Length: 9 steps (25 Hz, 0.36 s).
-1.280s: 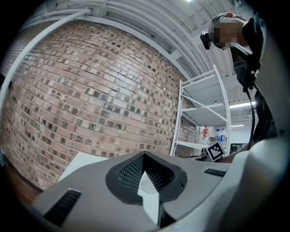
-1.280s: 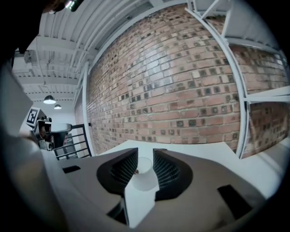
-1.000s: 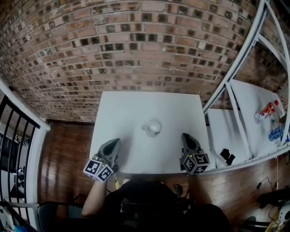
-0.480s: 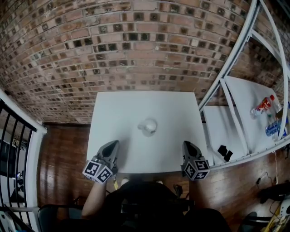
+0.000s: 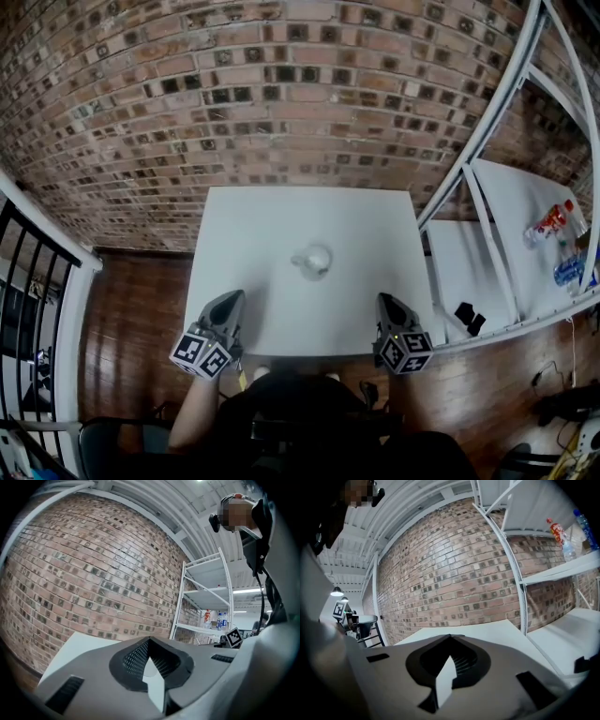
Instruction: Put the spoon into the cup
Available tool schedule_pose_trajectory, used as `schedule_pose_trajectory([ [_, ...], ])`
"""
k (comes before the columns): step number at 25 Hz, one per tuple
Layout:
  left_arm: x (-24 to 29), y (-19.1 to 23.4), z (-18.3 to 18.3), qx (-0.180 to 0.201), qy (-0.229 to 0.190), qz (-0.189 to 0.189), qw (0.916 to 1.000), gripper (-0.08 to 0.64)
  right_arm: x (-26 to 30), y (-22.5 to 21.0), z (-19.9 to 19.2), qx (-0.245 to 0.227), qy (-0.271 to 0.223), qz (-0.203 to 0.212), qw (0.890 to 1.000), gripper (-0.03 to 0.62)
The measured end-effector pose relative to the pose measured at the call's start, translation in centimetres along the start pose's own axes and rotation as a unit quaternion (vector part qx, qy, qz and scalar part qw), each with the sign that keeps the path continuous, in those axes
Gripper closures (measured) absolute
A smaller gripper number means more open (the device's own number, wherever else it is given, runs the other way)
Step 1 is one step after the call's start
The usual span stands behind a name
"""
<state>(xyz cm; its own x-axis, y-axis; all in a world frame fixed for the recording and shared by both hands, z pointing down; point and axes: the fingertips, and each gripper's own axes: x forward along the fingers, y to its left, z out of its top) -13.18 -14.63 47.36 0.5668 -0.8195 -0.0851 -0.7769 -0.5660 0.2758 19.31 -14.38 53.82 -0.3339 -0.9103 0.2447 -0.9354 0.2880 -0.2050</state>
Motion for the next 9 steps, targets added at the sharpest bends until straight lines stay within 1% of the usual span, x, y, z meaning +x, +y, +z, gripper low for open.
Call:
schedule_pose_trajectory([
  [9, -0.81, 0.42, -0.14, -0.001, 0.000, 0.009, 1.0000, 0.556, 0.76, 1.13, 0.14, -0.006, 0.003, 0.017, 1.000, 0.591],
])
